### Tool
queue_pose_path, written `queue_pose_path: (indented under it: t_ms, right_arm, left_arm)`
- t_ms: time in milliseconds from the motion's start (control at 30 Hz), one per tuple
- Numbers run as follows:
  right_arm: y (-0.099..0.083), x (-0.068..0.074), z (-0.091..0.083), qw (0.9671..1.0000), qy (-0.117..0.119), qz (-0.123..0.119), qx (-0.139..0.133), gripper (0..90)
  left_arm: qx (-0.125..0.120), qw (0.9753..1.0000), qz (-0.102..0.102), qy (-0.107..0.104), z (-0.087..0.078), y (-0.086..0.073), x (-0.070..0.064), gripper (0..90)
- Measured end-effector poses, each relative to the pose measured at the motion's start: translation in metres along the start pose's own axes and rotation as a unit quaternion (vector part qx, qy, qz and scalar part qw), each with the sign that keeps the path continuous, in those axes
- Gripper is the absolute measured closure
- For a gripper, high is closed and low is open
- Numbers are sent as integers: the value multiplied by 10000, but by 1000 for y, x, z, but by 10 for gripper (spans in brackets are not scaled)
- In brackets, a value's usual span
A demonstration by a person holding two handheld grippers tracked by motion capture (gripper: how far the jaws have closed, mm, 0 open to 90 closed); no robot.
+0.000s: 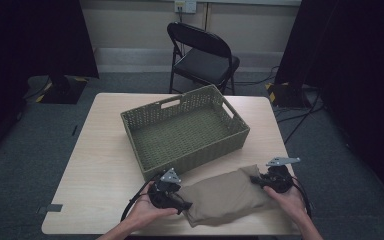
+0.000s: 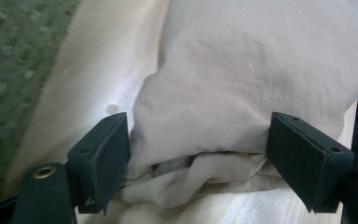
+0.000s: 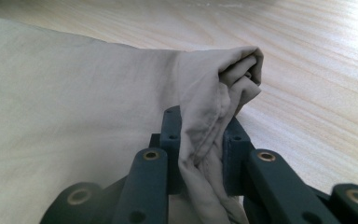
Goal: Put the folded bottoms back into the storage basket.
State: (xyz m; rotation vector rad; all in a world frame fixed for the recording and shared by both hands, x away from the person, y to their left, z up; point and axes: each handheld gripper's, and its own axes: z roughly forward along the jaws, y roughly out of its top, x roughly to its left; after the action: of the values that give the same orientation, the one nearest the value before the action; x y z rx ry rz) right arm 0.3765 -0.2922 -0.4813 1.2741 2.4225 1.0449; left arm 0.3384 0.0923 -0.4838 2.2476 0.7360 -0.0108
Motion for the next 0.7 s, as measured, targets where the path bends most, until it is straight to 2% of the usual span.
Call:
queue_pose_path:
  t_ms: [100, 167, 433, 467, 533, 667, 700]
  right_arm:
    - [0, 0, 0, 10000, 11, -2, -2, 753]
    - [0, 1, 0, 10000, 7, -7, -2, 753]
    - [0, 3, 0, 10000, 1, -36, 9, 753]
    - [0, 4, 1, 10000, -2, -57, 23, 753]
    - [0, 4, 1, 10000, 12, -63, 22, 753]
    - [0, 5, 1, 10000, 18, -88, 28, 753]
    - [0, 5, 0, 9999, 12, -105, 28, 753]
  left_arm:
    - [151, 9998, 88, 46, 5, -1, -3, 185]
    - [126, 9999, 94, 58, 6, -1, -5, 175]
    - [162, 9993, 324, 18, 11, -1, -17, 153]
    - [188, 9988, 460, 35, 14, -1, -22, 151]
    - [153, 9986, 496, -81, 15, -1, -27, 152]
    - [216, 9979, 594, -129, 16, 0, -29, 162]
    - [199, 9973, 714, 6, 16, -1, -31, 179]
